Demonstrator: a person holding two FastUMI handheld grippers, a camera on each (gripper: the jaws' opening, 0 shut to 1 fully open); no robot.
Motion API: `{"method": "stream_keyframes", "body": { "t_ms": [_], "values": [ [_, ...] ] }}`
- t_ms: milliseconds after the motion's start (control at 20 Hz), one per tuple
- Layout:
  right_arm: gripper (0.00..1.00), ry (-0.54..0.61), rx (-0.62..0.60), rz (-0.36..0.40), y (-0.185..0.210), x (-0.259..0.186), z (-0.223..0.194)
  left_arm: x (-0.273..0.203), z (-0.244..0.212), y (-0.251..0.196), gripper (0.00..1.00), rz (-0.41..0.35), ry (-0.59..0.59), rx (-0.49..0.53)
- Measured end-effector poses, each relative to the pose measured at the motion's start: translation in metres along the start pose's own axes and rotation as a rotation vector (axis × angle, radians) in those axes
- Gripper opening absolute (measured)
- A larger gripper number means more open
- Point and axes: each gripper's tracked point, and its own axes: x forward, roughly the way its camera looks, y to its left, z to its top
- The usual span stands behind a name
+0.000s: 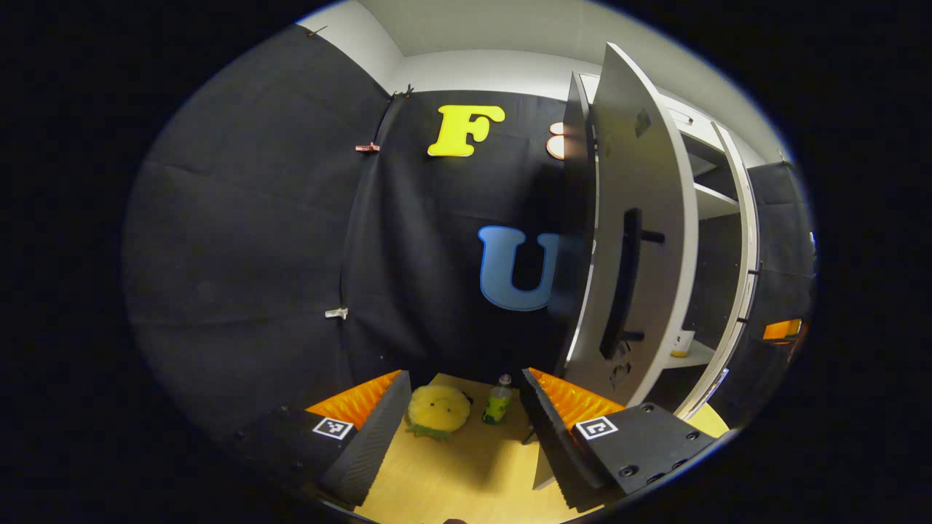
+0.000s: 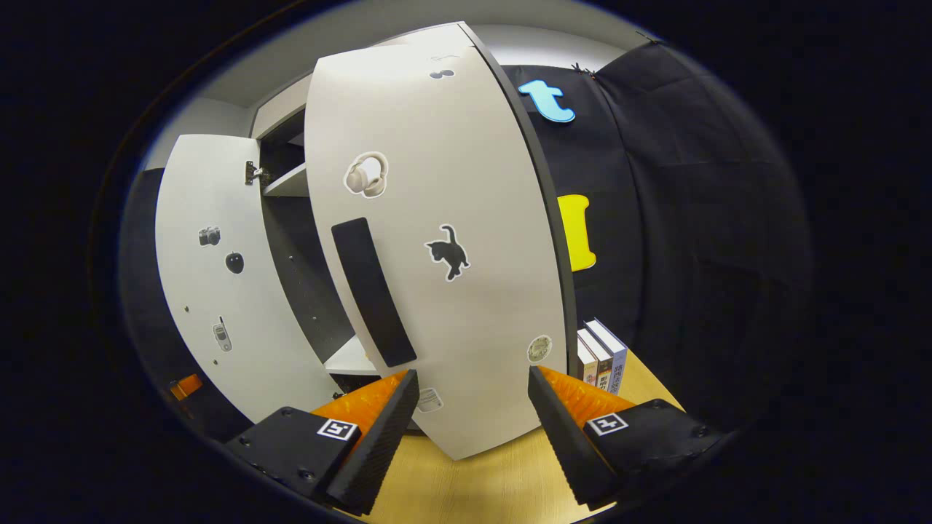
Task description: Grab one shoe with the right hand and put it into the shoe cabinet, grab the other shoe with the left hand and put it into the shoe cabinet; then close the right door with the right hand and the left door with the left hand.
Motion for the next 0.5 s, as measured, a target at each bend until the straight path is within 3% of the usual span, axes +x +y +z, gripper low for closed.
{"method": "stream_keyframes", "body": {
  "t_ms": [300, 500],
  "values": [
    [0.98, 0.023, -0.055, -0.044, 0.005, -0.018, -0.024, 0.049, 0.036, -0.011, 0.95, -0.089, -0.016, -0.027],
    [0.98, 0.052, -0.055, -0.059, 0.004, -0.027, -0.040, 0.069, 0.055, -0.049, 0.95, -0.204, -0.024, -0.069]
  ]
}}
